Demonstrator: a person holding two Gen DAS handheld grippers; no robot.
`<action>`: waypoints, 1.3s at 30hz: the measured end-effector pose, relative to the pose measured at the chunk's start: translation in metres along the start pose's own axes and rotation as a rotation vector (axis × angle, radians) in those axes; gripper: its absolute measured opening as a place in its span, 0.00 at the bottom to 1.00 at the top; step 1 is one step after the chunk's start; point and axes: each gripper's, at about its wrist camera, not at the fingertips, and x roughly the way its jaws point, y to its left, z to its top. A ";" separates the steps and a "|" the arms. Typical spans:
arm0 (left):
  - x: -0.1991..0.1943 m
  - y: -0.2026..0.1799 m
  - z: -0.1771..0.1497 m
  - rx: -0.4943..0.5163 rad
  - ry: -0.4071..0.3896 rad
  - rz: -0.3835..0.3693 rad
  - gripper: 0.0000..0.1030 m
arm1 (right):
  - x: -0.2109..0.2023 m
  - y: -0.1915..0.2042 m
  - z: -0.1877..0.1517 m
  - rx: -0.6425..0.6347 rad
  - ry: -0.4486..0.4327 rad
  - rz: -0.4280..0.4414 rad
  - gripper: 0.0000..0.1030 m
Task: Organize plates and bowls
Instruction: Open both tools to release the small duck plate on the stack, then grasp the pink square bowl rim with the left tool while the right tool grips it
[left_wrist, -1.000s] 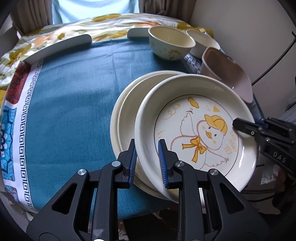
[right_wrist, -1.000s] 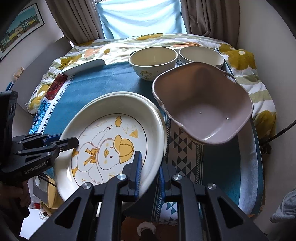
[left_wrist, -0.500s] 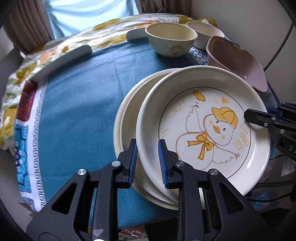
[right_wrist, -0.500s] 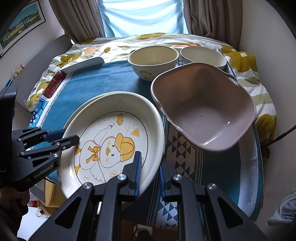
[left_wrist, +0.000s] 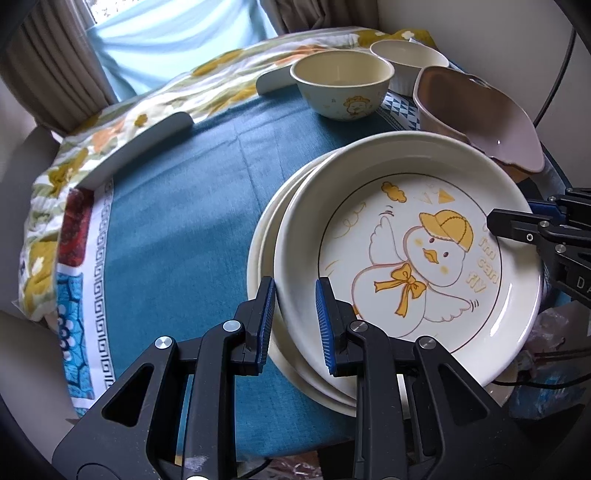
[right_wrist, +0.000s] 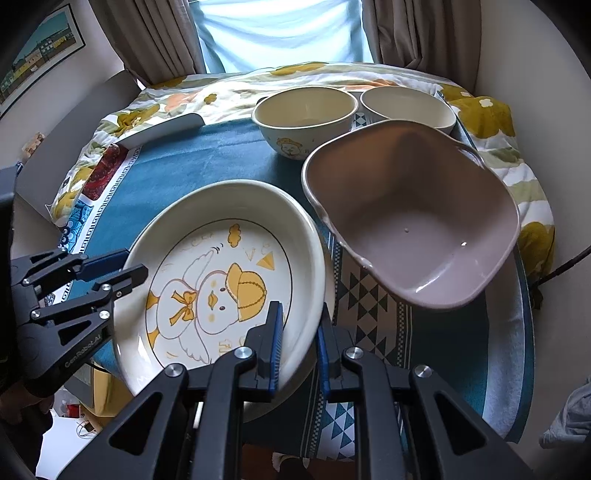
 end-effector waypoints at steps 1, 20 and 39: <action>0.000 0.000 0.000 0.004 -0.004 0.002 0.20 | 0.000 0.000 0.001 0.001 0.000 -0.002 0.15; -0.006 0.003 -0.003 0.027 -0.002 0.030 0.20 | 0.001 0.008 0.003 0.003 0.012 -0.044 0.15; -0.111 -0.032 0.066 -0.007 -0.209 -0.096 1.00 | -0.133 -0.060 -0.002 0.196 -0.256 0.046 1.00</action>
